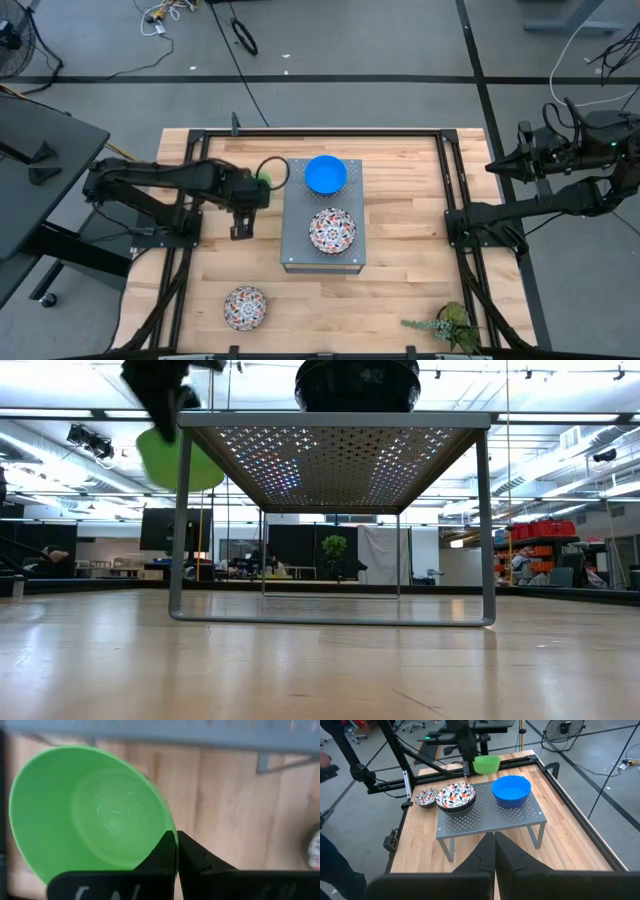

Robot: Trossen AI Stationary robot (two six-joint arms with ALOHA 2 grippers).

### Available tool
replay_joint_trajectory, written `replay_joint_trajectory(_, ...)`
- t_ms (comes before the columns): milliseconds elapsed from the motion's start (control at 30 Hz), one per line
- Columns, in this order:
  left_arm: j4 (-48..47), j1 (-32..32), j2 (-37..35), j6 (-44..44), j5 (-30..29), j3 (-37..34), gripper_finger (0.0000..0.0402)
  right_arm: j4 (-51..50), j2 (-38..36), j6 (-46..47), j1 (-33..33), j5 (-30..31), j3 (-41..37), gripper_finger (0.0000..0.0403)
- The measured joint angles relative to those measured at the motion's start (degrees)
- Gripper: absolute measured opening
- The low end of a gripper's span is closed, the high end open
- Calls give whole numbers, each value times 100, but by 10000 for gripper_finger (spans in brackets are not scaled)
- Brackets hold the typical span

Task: Pick & Place Mini bowls
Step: Stack the green bowl on top of the light blue bowl on the shelf

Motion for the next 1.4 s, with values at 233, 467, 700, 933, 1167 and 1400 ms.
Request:
replay_joint_trajectory(233,-47,263,386,924,-326,1027,3,-2,2,0,-2,-1,0,3)
replay_joint_trajectory(467,-60,533,876,2047,-325,1914,3,0,2,0,-1,0,0,3)
replay_joint_trajectory(700,14,856,1479,3242,-369,2671,3,0,2,0,-1,0,0,3)
replay_joint_trajectory(933,57,1065,1997,4057,-314,3188,5,0,2,0,-2,-1,0,3)
replay_joint_trajectory(1167,326,1086,2279,5144,-51,3352,4,0,2,0,0,-1,0,3)
replay_joint_trajectory(1400,509,1110,2521,5225,115,3344,3,0,2,0,0,-1,0,3)
